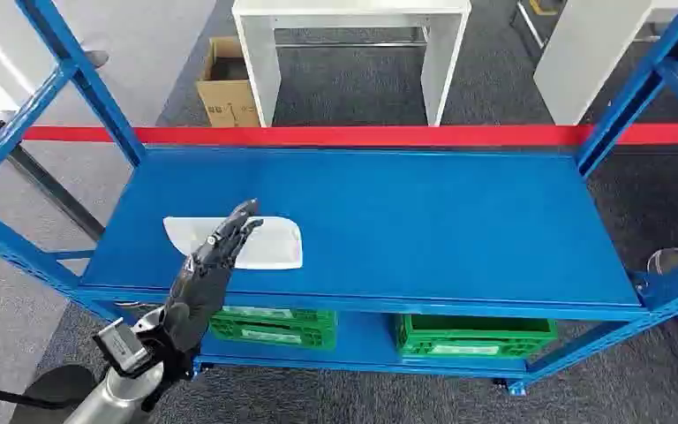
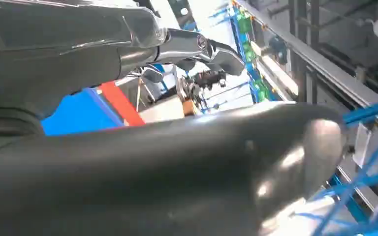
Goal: Take the parts from the cabinet and place them on the table.
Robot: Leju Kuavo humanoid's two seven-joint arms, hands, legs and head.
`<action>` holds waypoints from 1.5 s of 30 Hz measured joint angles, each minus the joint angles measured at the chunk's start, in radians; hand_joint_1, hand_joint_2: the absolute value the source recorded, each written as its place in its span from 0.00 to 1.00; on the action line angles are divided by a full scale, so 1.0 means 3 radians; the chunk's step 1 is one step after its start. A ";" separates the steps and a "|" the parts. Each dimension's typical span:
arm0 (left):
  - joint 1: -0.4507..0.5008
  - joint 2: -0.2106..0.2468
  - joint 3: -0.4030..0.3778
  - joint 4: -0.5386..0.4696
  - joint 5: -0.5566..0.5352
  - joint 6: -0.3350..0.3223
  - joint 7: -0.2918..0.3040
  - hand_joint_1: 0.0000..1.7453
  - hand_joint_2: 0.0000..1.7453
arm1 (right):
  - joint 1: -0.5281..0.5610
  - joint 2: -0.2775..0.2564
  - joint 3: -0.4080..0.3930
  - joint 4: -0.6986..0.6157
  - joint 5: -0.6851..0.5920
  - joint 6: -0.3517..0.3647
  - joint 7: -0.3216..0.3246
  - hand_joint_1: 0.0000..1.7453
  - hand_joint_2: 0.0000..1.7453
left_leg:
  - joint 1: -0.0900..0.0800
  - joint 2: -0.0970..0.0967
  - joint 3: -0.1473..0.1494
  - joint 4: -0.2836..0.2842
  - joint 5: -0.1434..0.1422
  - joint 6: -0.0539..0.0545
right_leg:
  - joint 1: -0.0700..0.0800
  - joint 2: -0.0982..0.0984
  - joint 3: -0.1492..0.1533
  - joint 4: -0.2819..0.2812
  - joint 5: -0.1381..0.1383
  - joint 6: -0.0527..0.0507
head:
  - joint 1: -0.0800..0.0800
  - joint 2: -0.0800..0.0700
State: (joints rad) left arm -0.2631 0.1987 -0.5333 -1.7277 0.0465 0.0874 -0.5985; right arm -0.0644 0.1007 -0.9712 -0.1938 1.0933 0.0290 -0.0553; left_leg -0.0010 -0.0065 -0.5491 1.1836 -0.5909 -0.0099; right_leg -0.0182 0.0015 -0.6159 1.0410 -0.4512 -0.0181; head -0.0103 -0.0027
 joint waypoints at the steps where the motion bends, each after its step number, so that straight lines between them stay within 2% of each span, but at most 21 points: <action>1: 0.0001 0.0000 0.0013 0.0004 0.0000 0.0043 0.0022 0.00 1.00 | -0.0002 0.0001 0.0000 0.0000 0.0001 -0.0008 -0.0001 0.00 0.00 | 0.0009 0.0001 -0.0152 0.0187 -0.0115 -0.0017 | 0.0000 0.0003 0.0020 -0.0006 -0.0023 -0.0007 | -0.0005 0.0000; 2: 0.0002 -0.0001 0.0025 0.0011 -0.0005 0.0079 0.0034 0.00 1.00 | 0.0000 0.0001 -0.0001 0.0000 0.0004 -0.0009 0.0000 0.00 0.00 | 0.0014 0.0002 -0.0296 0.0336 -0.0257 -0.0028 | 0.0000 0.0007 0.0040 -0.0005 -0.0051 -0.0007 | -0.0004 0.0000; 3: 0.0004 -0.0004 0.0032 0.0018 -0.0023 0.0112 0.0042 0.00 1.00 | 0.0001 0.0001 -0.0001 0.0000 0.0008 -0.0011 0.0001 0.00 0.00 | 0.0018 0.0003 -0.0399 0.0394 -0.0314 -0.0035 | 0.0000 0.0011 0.0069 -0.0005 -0.0076 -0.0006 | -0.0005 0.0000; 4: 0.0010 -0.0004 0.0037 0.0023 -0.0052 0.0131 0.0047 0.00 1.00 | 0.0003 0.0000 -0.0001 0.0000 0.0018 -0.0013 0.0006 0.00 0.00 | 0.0018 0.0003 -0.0436 0.0340 -0.0259 -0.0034 | 0.0000 0.0017 0.0103 -0.0005 -0.0104 -0.0003 | -0.0004 0.0000; 5: 0.0015 -0.0006 0.0043 0.0027 -0.0064 0.0144 0.0048 0.00 1.00 | 0.0004 0.0000 0.0000 0.0000 0.0024 -0.0013 0.0011 0.00 0.00 | 0.0018 0.0003 -0.0414 0.0166 -0.0092 -0.0027 | 0.0000 0.0024 0.0146 -0.0005 -0.0133 0.0001 | -0.0004 0.0000; 7: 0.0027 -0.0009 0.0065 0.0029 -0.0173 0.0228 0.0047 0.00 1.00 | -0.0001 -0.0001 0.0000 0.0000 0.0028 -0.0013 0.0028 0.00 0.00 | 0.0014 0.0003 -0.0258 -0.0403 0.0393 0.0000 | 0.0000 0.0032 0.0231 -0.0009 -0.0190 0.0016 | -0.0004 0.0000; 8: 0.0047 -0.0011 0.0084 0.0031 -0.0246 0.0277 0.0047 0.00 1.00 | 0.0000 0.0000 -0.0001 0.0000 0.0036 -0.0013 0.0045 0.00 0.00 | 0.0005 0.0001 -0.0221 -0.0509 0.0439 0.0012 | 0.0000 0.0037 0.0243 -0.0015 -0.0207 0.0027 | 0.0001 0.0000; 9: 0.0065 -0.0014 0.0095 0.0038 -0.0348 0.0343 0.0048 0.00 1.00 | -0.0004 -0.0003 -0.0001 0.0000 0.0036 -0.0015 0.0051 0.00 0.00 | -0.0017 0.0007 -0.0243 -0.0546 0.0313 0.0029 | 0.0006 0.0045 0.0242 -0.0018 -0.0216 0.0047 | 0.0002 0.0000; 10: 0.0095 -0.0022 0.0111 0.0038 -0.0503 0.0420 0.0069 0.00 1.00 | -0.0007 -0.0009 -0.0003 0.0000 0.0036 -0.0029 0.0051 0.00 0.00 | -0.0024 0.0002 -0.0211 -0.0534 0.0398 0.0063 | 0.0006 0.0045 0.0234 -0.0019 -0.0227 0.0069 | -0.0004 0.0000; 11: 0.0128 -0.0033 0.0131 0.0038 -0.0655 0.0486 0.0089 0.00 1.00 | 0.0004 -0.0013 -0.0004 0.0000 0.0036 -0.0039 0.0056 0.00 0.00 | -0.0019 0.0004 -0.0200 -0.0546 0.0427 0.0060 | 0.0012 0.0044 0.0245 -0.0011 -0.0250 0.0082 | 0.0001 0.0000; 12: 0.0159 -0.0043 0.0144 0.0041 -0.0786 0.0540 0.0118 0.00 1.00 | 0.0012 -0.0033 -0.0008 0.0000 0.0034 -0.0043 0.0055 0.00 0.00 | -0.0015 0.0002 -0.0199 -0.0548 0.0434 0.0046 | 0.0012 0.0042 0.0260 -0.0015 -0.0248 0.0049 | 0.0001 0.0000; 15: 0.0281 -0.0062 0.0198 0.0041 -0.1183 0.0691 0.0225 0.00 1.00 | 0.0014 -0.0045 -0.0009 0.0000 0.0056 -0.0036 0.0039 0.00 0.00 | -0.0017 -0.0003 -0.0195 -0.0549 0.0415 0.0054 | 0.0011 0.0041 0.0290 -0.0063 -0.0253 0.0056 | 0.0000 0.0000; 17: 0.0410 -0.0078 0.0248 0.0041 -0.1439 0.0748 0.0289 0.00 1.00 | 0.0019 -0.0069 -0.0009 0.0000 0.0066 -0.0028 0.0038 0.00 0.00 | -0.0018 -0.0001 -0.0181 -0.0549 0.0396 0.0078 | 0.0012 0.0041 0.0312 -0.0086 -0.0261 0.0069 | 0.0001 0.0000; 21: 0.0580 -0.0095 0.0298 0.0039 -0.1543 0.0767 0.0312 0.00 1.00 | 0.0022 -0.0094 -0.0011 0.0000 0.0075 -0.0025 0.0038 0.00 0.00 | -0.0020 -0.0005 -0.0172 -0.0549 0.0384 0.0095 | 0.0011 0.0037 0.0325 -0.0105 -0.0264 0.0080 | 0.0001 0.0000; 24: 0.0622 -0.0103 0.0326 0.0039 -0.1548 0.0767 0.0318 0.00 1.00 | 0.0023 -0.0094 -0.0013 0.0000 0.0076 -0.0025 0.0038 0.00 0.00 | -0.0024 -0.0004 -0.0170 -0.0548 0.0382 0.0099 | 0.0007 0.0037 0.0327 -0.0107 -0.0262 0.0108 | 0.0001 0.0000; 32: 0.0651 -0.0122 0.0345 0.0039 -0.1548 0.0767 0.0319 0.00 1.00 | 0.0025 -0.0095 -0.0019 0.0000 0.0076 -0.0024 0.0038 0.00 0.00 | -0.0020 -0.0004 -0.0152 -0.0549 0.0382 0.0098 | 0.0013 0.0037 0.0341 -0.0107 -0.0261 0.0111 | 0.0000 0.0000; 34: 0.0656 -0.0125 0.0351 0.0039 -0.1641 0.0765 0.0359 0.00 1.00 | 0.0025 -0.0097 -0.0022 0.0000 0.0084 -0.0024 0.0039 0.00 0.00 | -0.0018 -0.0004 -0.0151 -0.0550 0.0382 0.0098 | 0.0015 0.0037 0.0343 -0.0106 -0.0263 0.0111 | 0.0000 0.0000; 39: 0.0879 -0.0131 0.0387 -0.0011 -0.2433 0.0893 0.0646 0.00 1.00 | 0.0043 -0.0123 -0.0024 0.0000 0.0148 -0.0022 0.0083 0.00 0.00 | -0.0017 -0.0001 -0.0147 -0.0552 0.0379 0.0094 | 0.0016 0.0038 0.0345 -0.0106 -0.0267 0.0112 | 0.0000 0.0000; 45: 0.1166 -0.0117 0.0473 -0.0013 -0.3401 0.1357 0.0967 0.00 1.00 | 0.0068 -0.0188 -0.0023 0.0000 0.0219 -0.0005 0.0120 0.00 0.00 | -0.0018 -0.0004 -0.0146 -0.0552 0.0375 0.0093 | 0.0016 0.0037 0.0347 -0.0107 -0.0271 0.0114 | 0.0001 0.0000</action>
State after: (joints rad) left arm 0.0867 0.1637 -0.3914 -1.7315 -0.9737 0.4945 -0.3086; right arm -0.0439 0.0442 -0.9781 -0.1938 1.1589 0.0275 -0.0194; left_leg -0.0063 -0.0077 -0.5930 1.0180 -0.4783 0.0178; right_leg -0.0135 0.0127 -0.5116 1.0090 -0.5326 0.0161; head -0.0099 -0.0027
